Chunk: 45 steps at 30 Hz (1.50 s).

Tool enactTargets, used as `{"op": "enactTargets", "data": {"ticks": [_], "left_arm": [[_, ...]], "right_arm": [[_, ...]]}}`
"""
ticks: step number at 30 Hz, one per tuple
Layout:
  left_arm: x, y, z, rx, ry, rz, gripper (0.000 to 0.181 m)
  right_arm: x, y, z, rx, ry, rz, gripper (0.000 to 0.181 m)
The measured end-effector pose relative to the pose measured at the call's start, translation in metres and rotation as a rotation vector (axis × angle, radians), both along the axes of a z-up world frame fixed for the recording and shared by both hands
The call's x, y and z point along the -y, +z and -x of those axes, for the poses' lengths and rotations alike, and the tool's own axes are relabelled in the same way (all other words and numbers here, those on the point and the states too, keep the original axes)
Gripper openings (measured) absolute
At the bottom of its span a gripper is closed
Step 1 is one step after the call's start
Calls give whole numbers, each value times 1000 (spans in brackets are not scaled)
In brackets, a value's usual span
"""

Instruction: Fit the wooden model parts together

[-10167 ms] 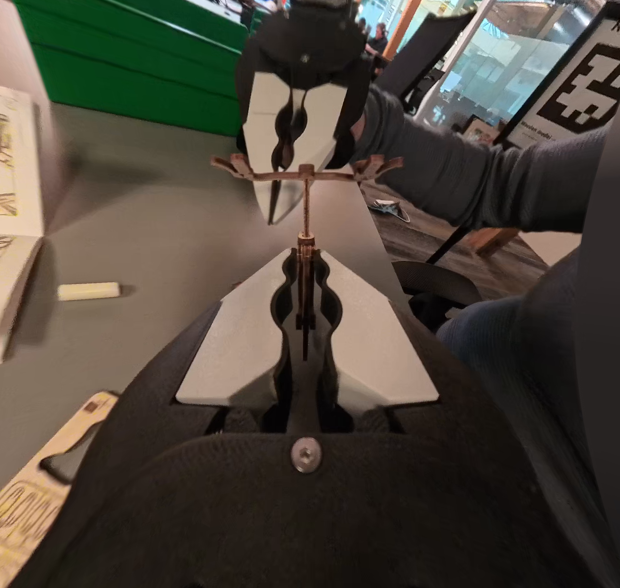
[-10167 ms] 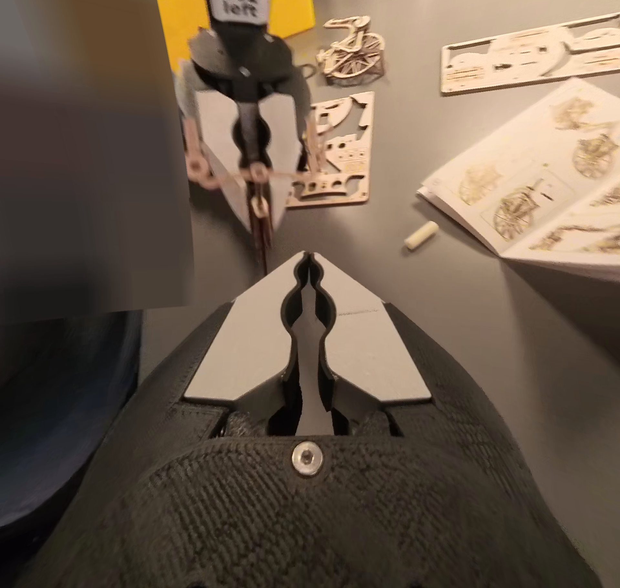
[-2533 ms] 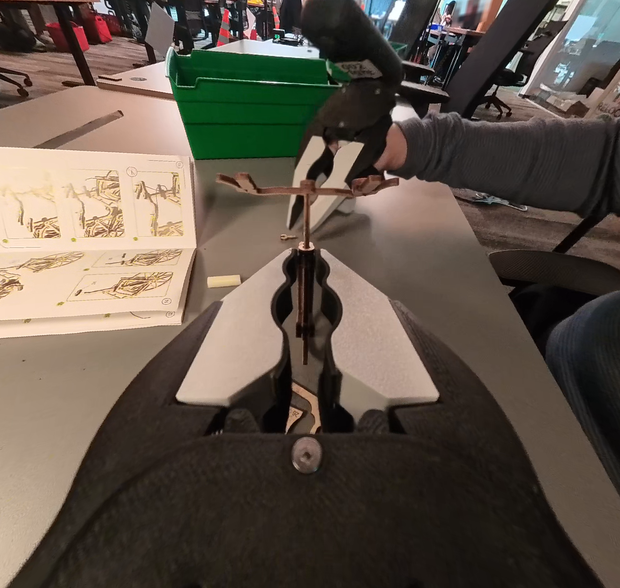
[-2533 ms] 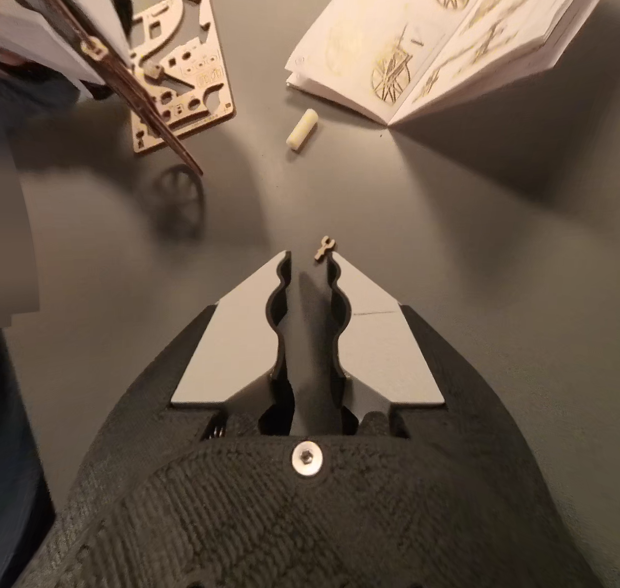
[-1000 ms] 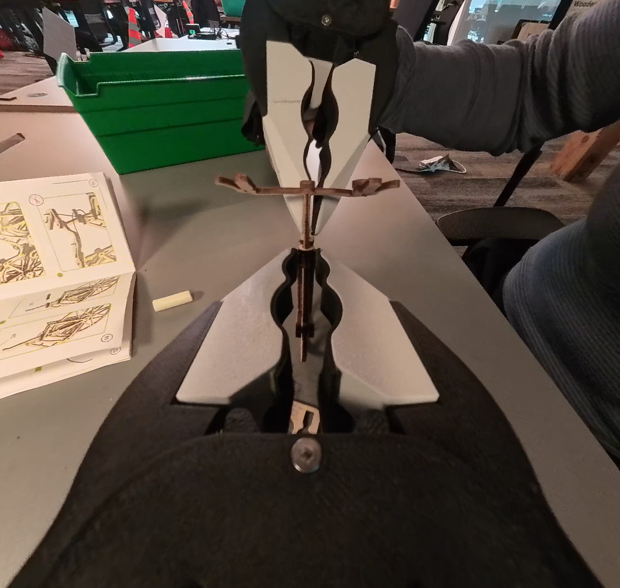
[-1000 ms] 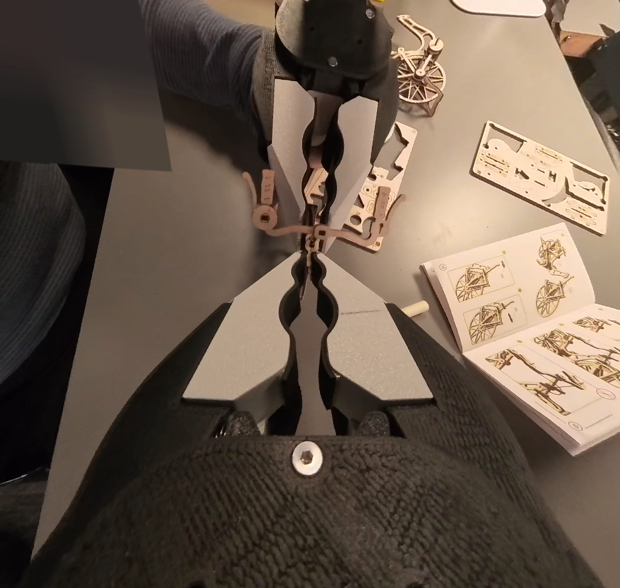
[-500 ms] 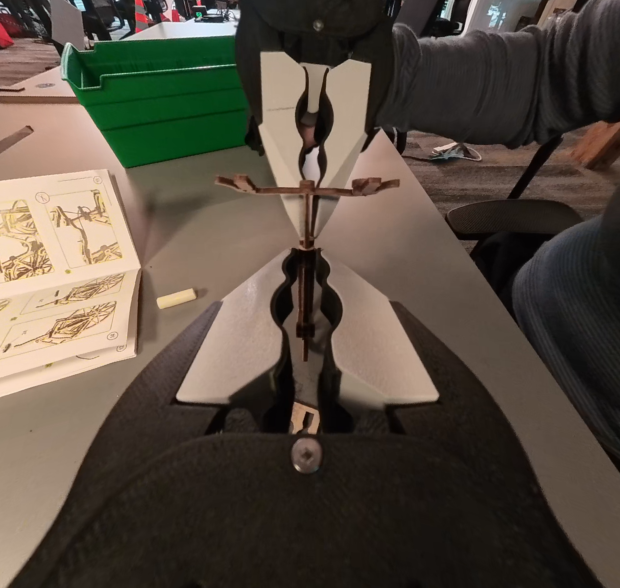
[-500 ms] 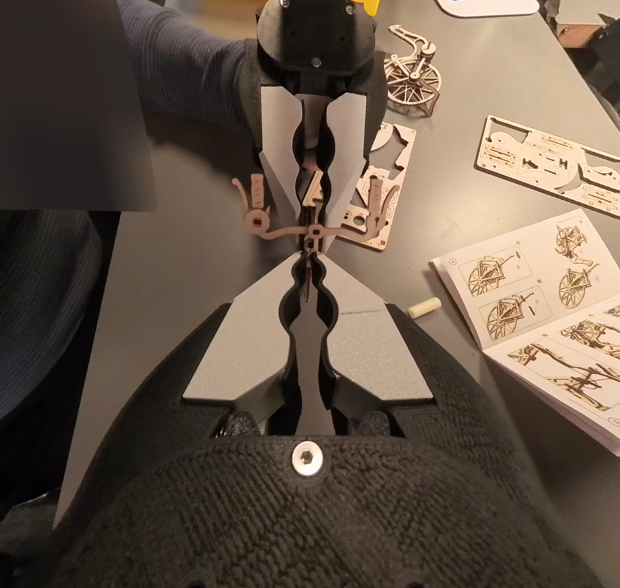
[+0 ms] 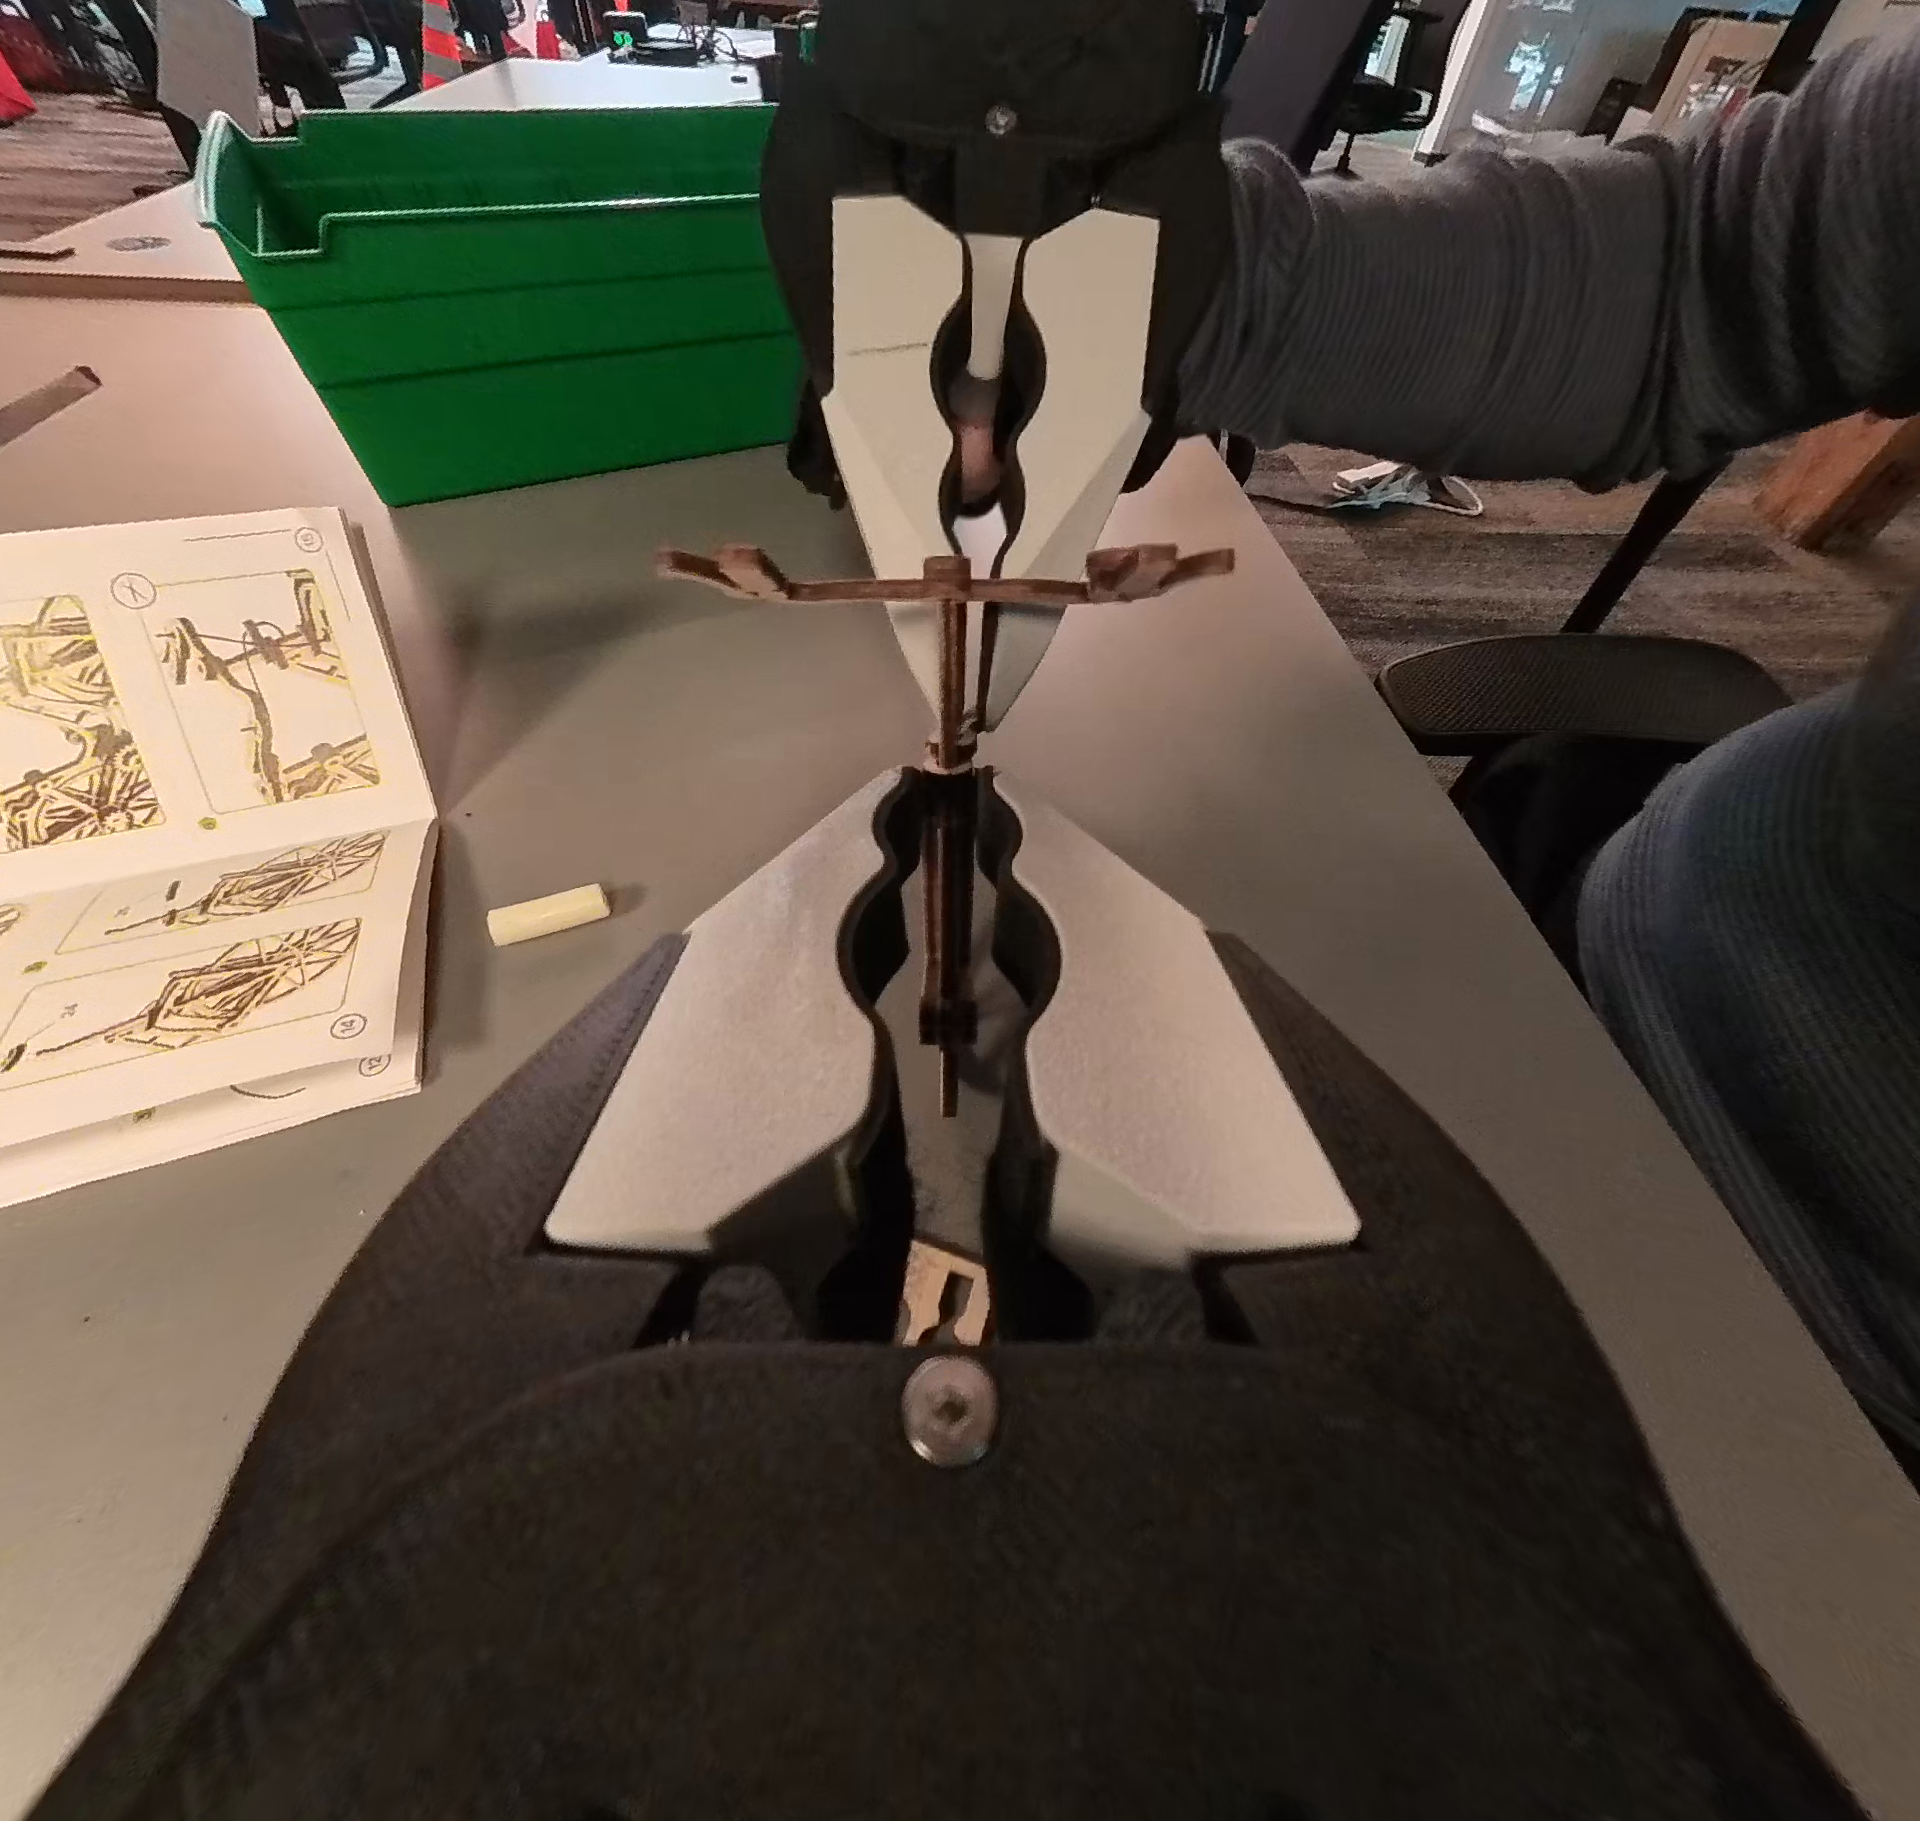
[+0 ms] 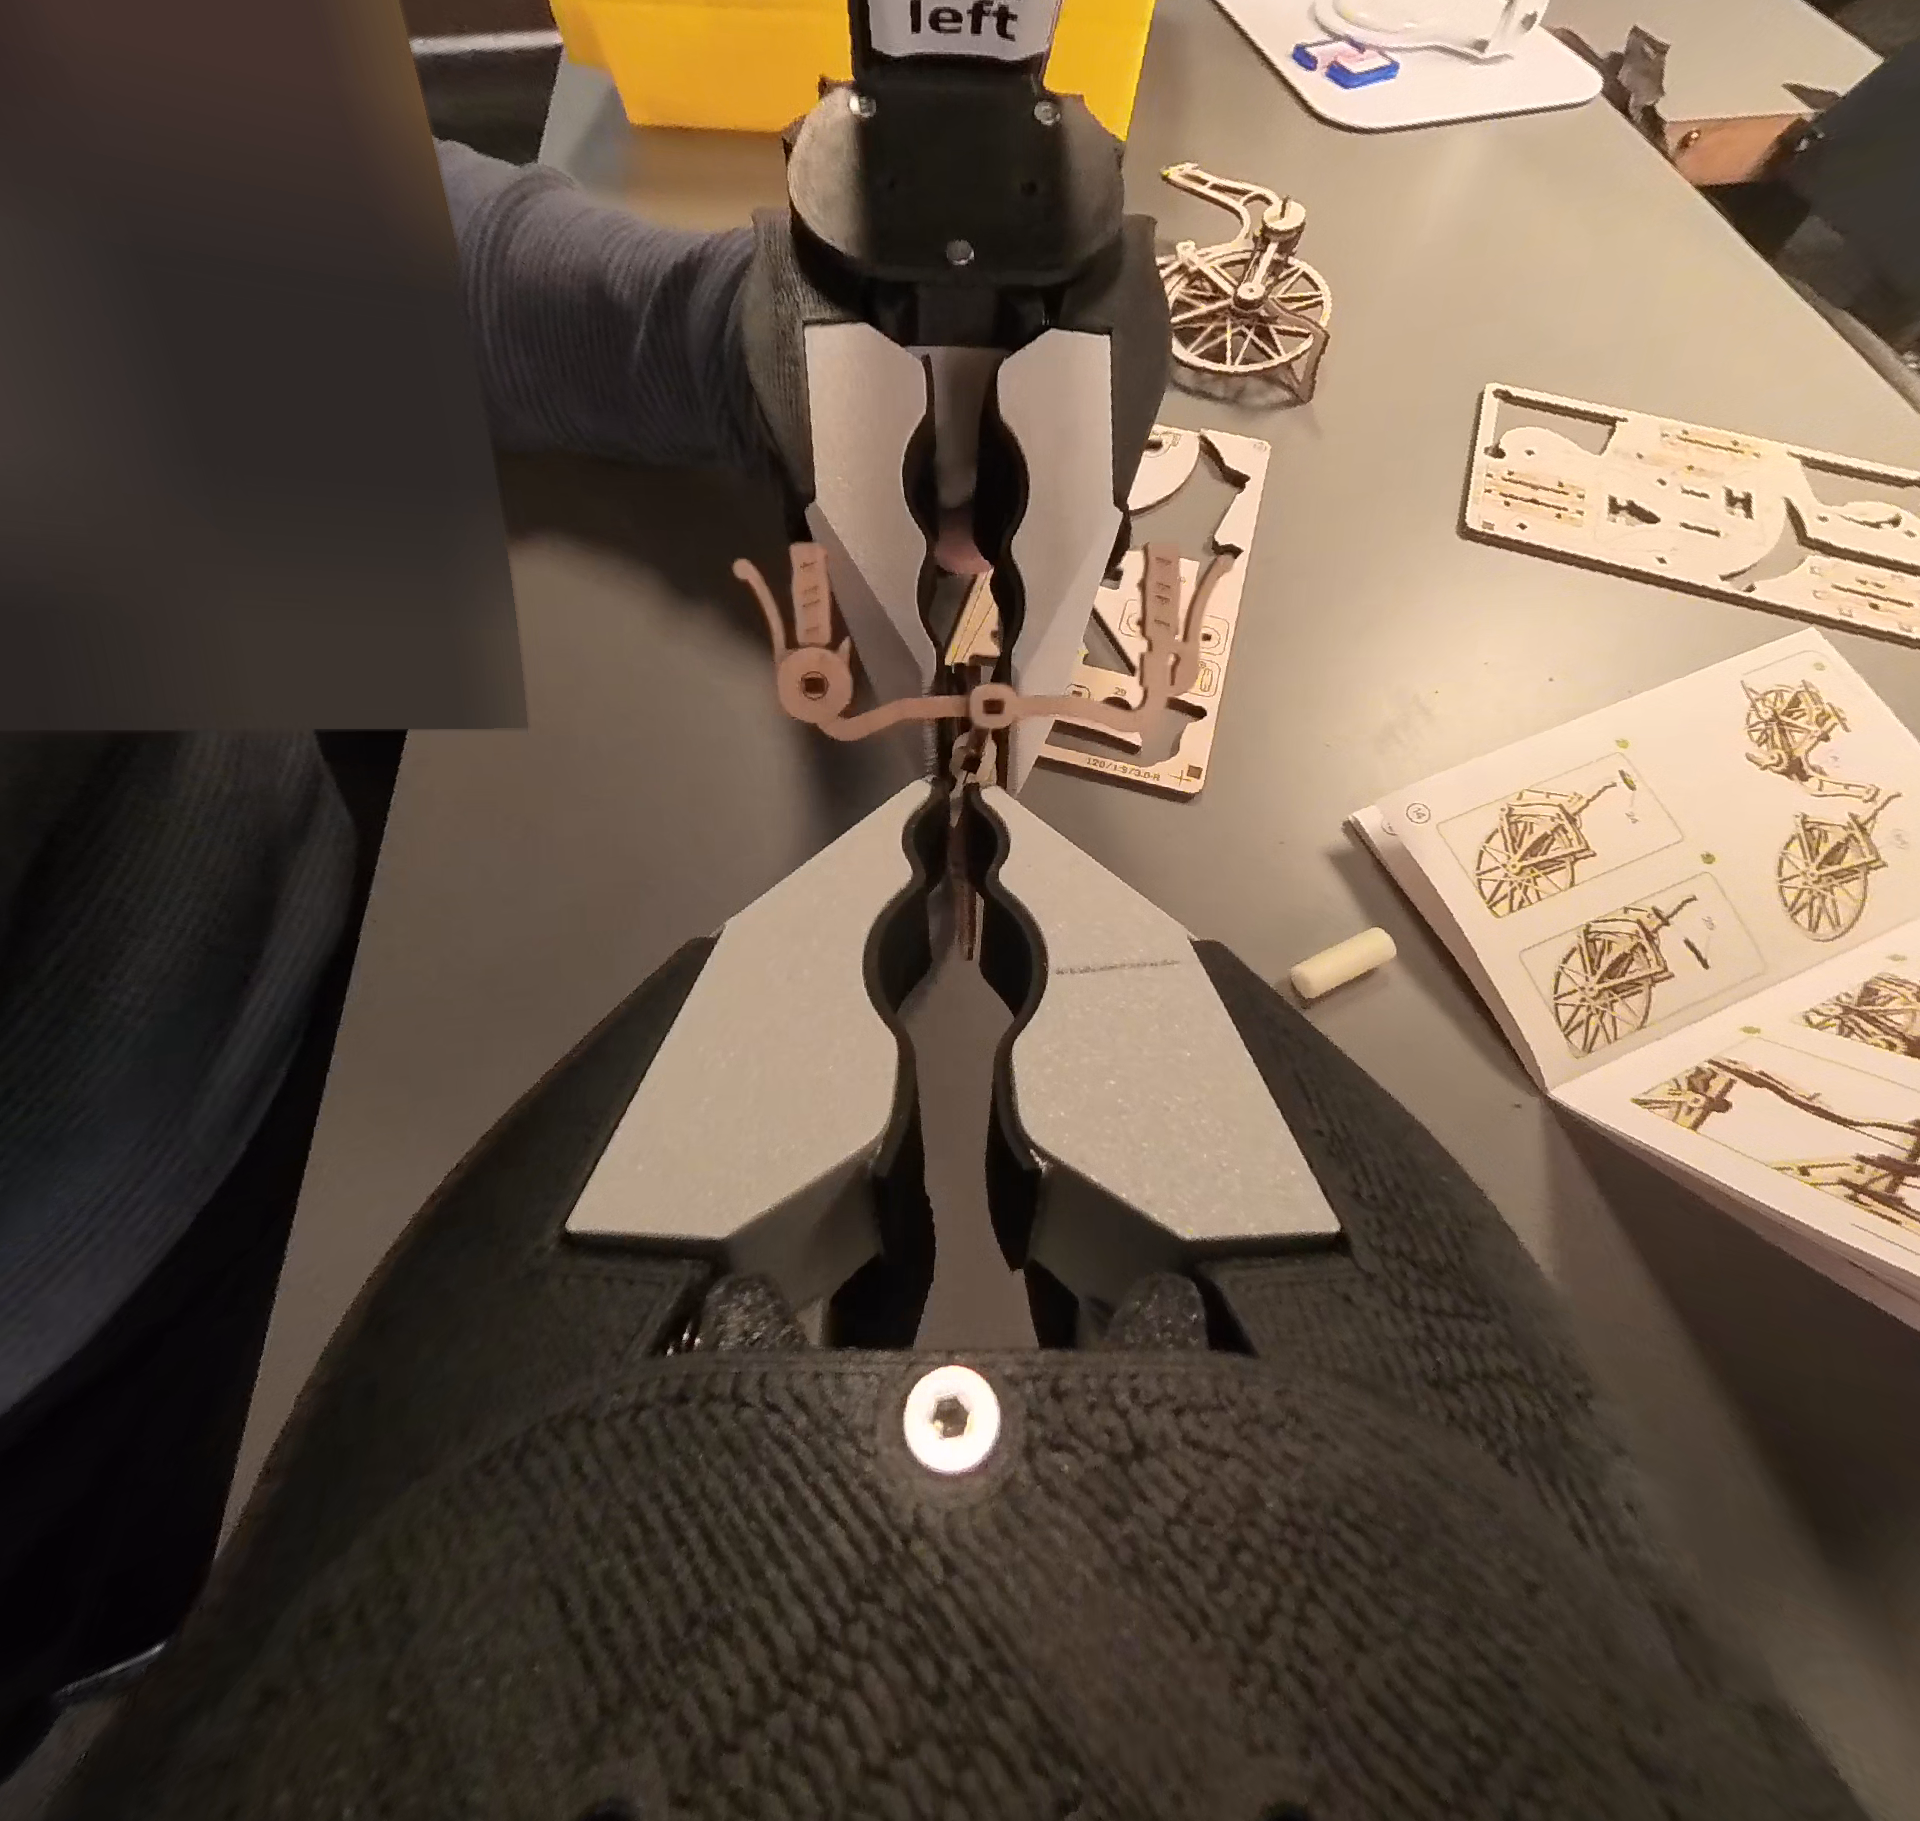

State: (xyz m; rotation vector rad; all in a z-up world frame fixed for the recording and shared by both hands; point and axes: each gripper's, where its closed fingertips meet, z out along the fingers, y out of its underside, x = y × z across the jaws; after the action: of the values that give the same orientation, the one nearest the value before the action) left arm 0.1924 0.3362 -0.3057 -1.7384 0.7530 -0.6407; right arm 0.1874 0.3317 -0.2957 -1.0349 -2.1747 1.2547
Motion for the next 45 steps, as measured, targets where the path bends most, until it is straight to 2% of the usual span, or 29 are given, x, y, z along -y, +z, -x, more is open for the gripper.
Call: {"op": "enactTargets", "data": {"ticks": [14, 27, 36, 45], "left_arm": [[0, 0, 3, 38, 2, 29, 9], [9, 1, 6, 55, -88, 13, 9], [15, 1, 2, -33, -111, -80, 9], [13, 0, -3, -77, -88, -103, 9]], "right_arm": [[0, 3, 3, -29, -19, 29, 0], [9, 2, 8, -58, 161, -15, 0], [12, 1, 6, -60, 239, -183, 0], [11, 0, -1, -127, 233, -168, 0]]}}
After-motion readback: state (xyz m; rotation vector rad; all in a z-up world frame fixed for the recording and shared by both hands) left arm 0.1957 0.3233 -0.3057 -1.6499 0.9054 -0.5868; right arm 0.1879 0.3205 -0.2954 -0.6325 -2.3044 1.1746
